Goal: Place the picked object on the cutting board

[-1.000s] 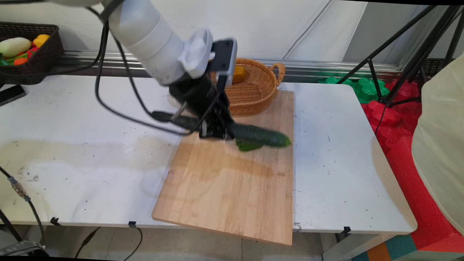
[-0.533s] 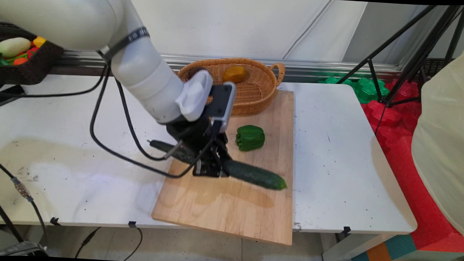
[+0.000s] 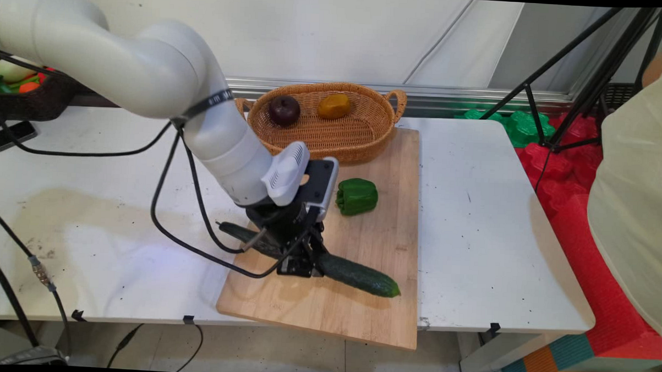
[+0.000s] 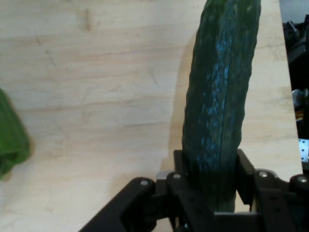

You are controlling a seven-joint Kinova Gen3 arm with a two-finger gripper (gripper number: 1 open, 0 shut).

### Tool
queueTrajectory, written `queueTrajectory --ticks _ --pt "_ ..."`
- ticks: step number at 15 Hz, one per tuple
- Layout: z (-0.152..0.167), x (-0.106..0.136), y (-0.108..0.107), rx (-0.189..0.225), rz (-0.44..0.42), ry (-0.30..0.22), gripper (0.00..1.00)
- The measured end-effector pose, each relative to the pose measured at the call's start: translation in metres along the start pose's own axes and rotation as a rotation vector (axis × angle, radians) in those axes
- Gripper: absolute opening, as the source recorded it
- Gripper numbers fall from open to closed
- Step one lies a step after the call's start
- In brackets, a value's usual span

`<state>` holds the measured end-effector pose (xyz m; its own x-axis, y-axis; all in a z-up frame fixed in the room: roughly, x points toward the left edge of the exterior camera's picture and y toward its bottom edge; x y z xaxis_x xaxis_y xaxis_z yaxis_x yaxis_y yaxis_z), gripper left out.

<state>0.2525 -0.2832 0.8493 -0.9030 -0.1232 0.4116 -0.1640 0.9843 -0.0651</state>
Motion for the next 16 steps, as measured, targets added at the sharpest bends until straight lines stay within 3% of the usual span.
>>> queueTrajectory --ticks 10,11,16 --pt "0.042 -0.009 -0.015 -0.032 0.003 0.017 0.0" --pt "0.044 -0.009 -0.016 -0.031 0.006 0.019 1.0" --pt "0.043 -0.012 -0.017 -0.023 0.011 0.027 1.0"
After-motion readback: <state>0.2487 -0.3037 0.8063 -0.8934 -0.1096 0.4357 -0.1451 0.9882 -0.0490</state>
